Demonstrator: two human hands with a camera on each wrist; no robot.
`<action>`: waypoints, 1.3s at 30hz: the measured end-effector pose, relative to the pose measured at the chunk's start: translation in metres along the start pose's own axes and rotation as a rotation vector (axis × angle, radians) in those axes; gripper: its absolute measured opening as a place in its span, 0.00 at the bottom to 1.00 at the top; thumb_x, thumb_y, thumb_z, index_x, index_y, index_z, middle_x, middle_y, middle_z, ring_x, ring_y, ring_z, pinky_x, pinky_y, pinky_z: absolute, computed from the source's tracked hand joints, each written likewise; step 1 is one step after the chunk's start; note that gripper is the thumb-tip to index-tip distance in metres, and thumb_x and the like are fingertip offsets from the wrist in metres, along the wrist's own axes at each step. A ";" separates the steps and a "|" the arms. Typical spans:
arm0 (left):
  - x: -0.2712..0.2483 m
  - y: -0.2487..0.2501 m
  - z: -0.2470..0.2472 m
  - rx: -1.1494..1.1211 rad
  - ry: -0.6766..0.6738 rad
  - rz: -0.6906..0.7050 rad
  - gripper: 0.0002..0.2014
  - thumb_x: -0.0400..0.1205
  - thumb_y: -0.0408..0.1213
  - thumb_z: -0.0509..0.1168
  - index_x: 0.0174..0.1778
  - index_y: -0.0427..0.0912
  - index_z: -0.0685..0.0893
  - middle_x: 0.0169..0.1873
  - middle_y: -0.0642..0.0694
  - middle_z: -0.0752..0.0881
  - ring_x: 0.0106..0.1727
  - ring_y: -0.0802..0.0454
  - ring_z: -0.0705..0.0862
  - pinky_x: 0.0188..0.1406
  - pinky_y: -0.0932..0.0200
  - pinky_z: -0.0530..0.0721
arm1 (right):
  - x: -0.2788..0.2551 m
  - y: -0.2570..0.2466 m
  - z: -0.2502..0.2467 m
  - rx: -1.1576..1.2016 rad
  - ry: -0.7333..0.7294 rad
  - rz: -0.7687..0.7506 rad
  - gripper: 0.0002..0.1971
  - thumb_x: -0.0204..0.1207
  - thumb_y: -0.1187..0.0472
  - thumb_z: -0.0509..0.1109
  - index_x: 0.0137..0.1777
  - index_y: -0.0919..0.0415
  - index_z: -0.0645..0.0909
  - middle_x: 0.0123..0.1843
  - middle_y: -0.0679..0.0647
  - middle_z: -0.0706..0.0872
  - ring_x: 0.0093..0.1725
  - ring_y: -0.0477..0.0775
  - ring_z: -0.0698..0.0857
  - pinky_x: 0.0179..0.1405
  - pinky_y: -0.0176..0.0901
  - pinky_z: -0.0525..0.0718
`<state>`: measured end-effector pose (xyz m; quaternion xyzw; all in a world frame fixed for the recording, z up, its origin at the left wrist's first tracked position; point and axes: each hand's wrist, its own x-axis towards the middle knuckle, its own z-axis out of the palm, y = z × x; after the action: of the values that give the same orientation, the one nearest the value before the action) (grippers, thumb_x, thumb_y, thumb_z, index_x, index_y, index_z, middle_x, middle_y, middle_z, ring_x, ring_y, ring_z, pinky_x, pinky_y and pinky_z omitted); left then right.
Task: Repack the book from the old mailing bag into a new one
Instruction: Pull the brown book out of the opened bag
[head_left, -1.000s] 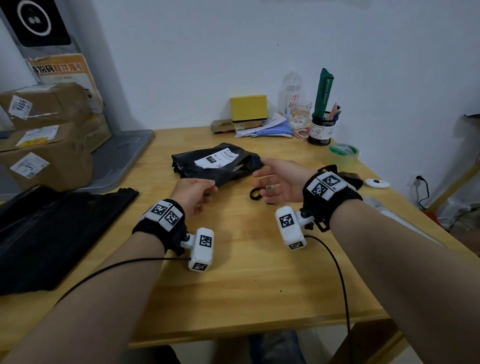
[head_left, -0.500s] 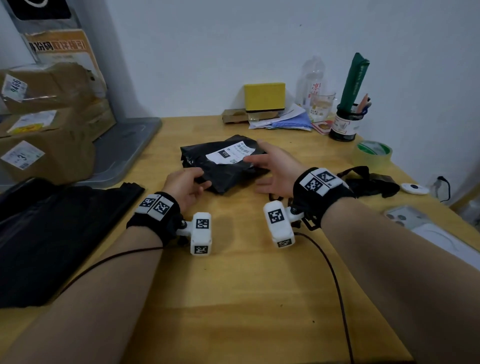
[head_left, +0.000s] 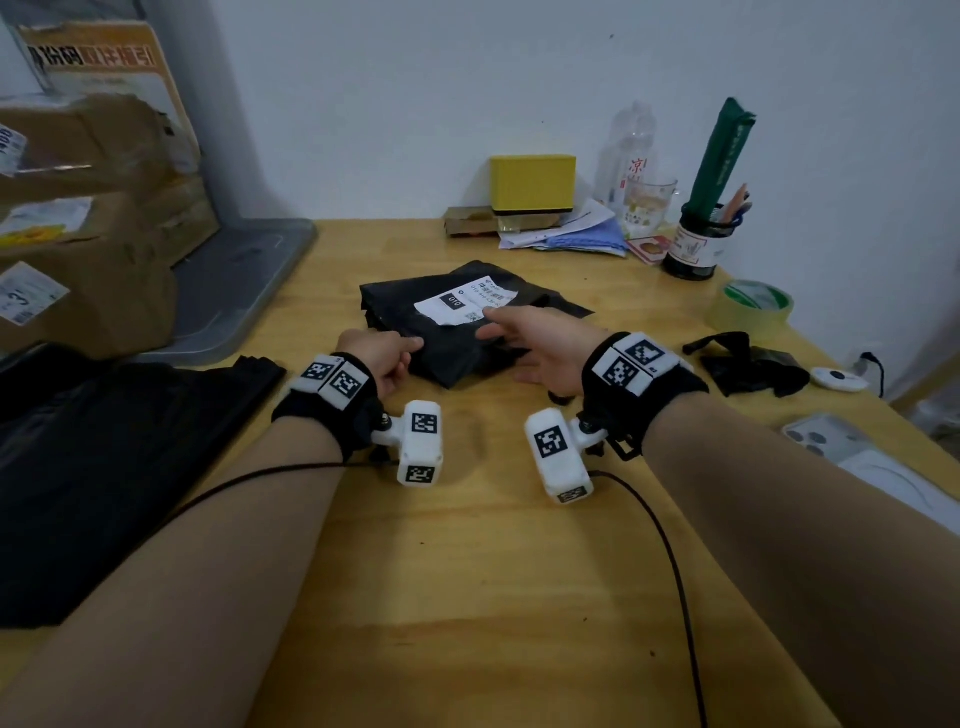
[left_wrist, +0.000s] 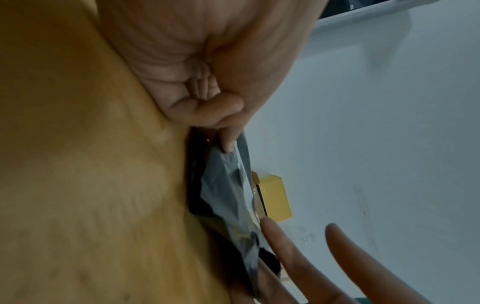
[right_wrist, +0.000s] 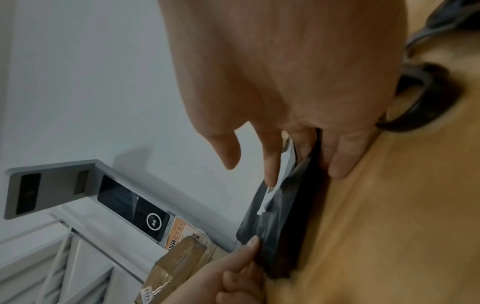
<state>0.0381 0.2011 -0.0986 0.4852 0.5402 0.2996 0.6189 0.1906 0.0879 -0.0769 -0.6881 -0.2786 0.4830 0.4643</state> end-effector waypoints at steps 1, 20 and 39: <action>-0.003 -0.002 0.000 0.026 0.003 0.014 0.10 0.79 0.27 0.73 0.38 0.41 0.79 0.26 0.48 0.75 0.21 0.58 0.70 0.14 0.70 0.68 | -0.003 0.001 -0.001 0.034 0.003 -0.006 0.19 0.85 0.48 0.69 0.68 0.58 0.85 0.85 0.55 0.71 0.84 0.65 0.66 0.80 0.56 0.71; -0.126 0.014 0.045 0.448 -0.282 0.096 0.05 0.81 0.32 0.71 0.50 0.43 0.91 0.16 0.50 0.72 0.16 0.57 0.68 0.09 0.73 0.62 | -0.102 0.007 -0.034 -0.018 -0.051 -0.010 0.28 0.88 0.39 0.57 0.58 0.63 0.86 0.53 0.60 0.95 0.24 0.51 0.78 0.24 0.37 0.79; -0.132 0.033 0.033 0.308 -0.319 0.347 0.10 0.79 0.30 0.71 0.52 0.48 0.92 0.49 0.48 0.92 0.23 0.59 0.74 0.16 0.66 0.62 | -0.121 0.004 -0.036 -0.045 0.122 0.017 0.09 0.83 0.69 0.61 0.61 0.65 0.75 0.55 0.61 0.83 0.28 0.53 0.79 0.32 0.50 0.90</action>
<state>0.0437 0.0854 -0.0196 0.6998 0.3839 0.2353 0.5545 0.1783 -0.0277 -0.0274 -0.7290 -0.2547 0.4378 0.4605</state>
